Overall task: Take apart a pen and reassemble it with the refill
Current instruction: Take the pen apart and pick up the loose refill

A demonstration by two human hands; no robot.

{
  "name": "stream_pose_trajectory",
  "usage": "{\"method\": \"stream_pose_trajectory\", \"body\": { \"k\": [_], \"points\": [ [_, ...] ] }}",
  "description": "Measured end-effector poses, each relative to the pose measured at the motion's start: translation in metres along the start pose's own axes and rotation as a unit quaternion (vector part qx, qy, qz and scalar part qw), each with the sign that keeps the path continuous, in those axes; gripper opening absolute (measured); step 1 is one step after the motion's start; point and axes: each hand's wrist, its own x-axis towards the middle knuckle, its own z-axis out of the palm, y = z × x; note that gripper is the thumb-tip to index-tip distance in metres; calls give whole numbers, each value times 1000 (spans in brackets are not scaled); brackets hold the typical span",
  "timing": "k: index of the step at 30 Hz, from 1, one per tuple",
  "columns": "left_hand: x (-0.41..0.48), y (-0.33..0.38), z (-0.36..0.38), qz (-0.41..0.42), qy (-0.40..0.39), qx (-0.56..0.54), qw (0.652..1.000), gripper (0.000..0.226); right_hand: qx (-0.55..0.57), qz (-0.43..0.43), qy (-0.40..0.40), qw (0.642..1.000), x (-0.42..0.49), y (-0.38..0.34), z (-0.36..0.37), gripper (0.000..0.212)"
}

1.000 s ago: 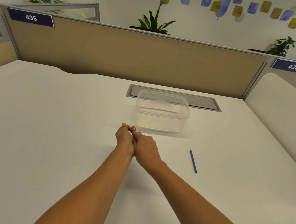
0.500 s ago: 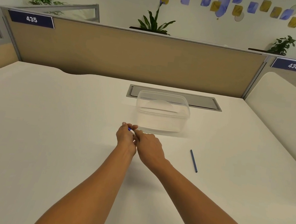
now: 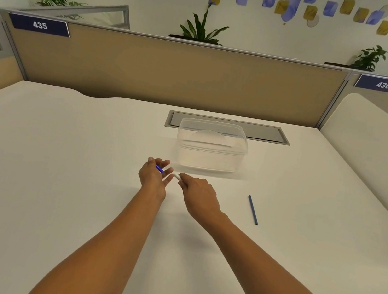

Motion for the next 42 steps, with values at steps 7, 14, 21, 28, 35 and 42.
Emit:
{"method": "stream_pose_trajectory", "body": {
  "k": [7, 14, 21, 28, 35, 42],
  "points": [
    [1, -1, -6, 39, -25, 167, 985, 24, 27, 47, -10, 998, -1, 10, -5, 25],
    [1, -13, -17, 134, -97, 401, 901, 30, 43, 68, -16, 997, 0, 14, -8, 22],
    [3, -29, -26, 265, -124, 693, 659, 32, 73, 78, -68, 992, 6, 20, -11, 27],
    [7, -39, -40, 312, -142, 721, 602, 28, 296, 174, -53, 938, 10, 31, -17, 44],
    [7, -39, -39, 391, -154, 649, 634, 34, 483, 277, -31, 830, 11, 42, -25, 31],
    [-23, -29, -16, 362, -275, 377, 807, 18, 407, 227, -38, 884, 7, 44, -24, 27]
  ]
}}
